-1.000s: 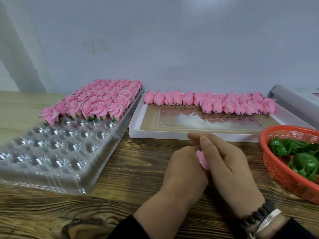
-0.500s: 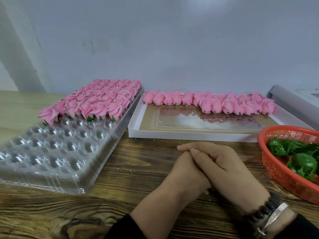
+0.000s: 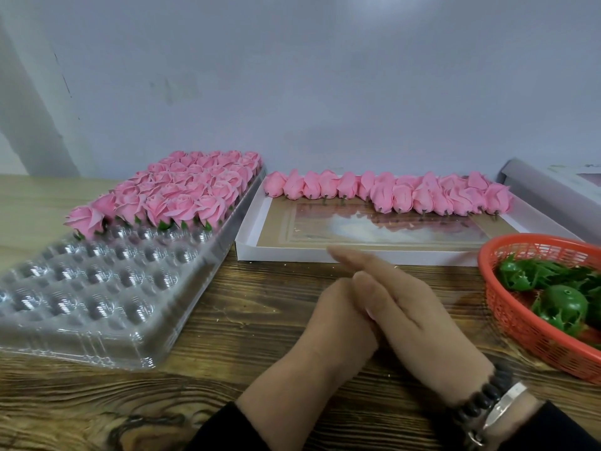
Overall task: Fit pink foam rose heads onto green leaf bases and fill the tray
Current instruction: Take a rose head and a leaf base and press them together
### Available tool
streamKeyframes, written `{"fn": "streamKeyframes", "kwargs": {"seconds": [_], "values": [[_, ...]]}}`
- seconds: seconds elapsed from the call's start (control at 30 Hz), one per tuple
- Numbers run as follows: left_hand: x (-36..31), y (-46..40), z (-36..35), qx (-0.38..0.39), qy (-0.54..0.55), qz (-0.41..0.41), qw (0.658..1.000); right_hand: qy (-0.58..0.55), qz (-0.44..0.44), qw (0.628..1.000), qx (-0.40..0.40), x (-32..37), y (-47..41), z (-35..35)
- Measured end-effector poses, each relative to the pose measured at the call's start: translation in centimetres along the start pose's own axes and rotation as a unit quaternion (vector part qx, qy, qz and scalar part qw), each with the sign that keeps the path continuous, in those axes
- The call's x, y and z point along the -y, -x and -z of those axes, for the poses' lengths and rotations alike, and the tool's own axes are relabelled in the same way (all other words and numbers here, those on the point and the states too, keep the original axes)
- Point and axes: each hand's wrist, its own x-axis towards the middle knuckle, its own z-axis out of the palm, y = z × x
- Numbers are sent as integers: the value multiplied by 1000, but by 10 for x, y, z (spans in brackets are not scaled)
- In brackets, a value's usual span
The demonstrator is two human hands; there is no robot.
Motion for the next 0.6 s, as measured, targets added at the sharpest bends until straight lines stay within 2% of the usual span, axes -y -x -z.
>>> {"fn": "streamKeyframes", "kwargs": {"seconds": [0.07,0.13,0.2,0.33,0.43,0.47,0.53,0.6], "values": [[2,-3,5,-4,-9,-7,1000,-75,-4,995,-73,-1,1,1],[1,-6,11,-19,-10,-2,1000,-103,-1,985,-141,-2,1,4],[3,-7,13,-35,-27,-5,999,-104,5,981,-164,0,1,4],[11,-6,5,-13,-57,-4,998,-69,9,989,-130,3,3,-7],[16,-7,-2,-27,-120,-25,992,24,17,995,-93,3,1,-13],[17,-7,-2,-37,-119,-27,992,46,20,995,-81,3,0,-14],[17,-7,-3,-48,-49,-15,998,71,38,995,-61,3,-1,-12],[14,-6,-1,-55,-13,-5,998,49,42,997,-45,3,1,-10]]}}
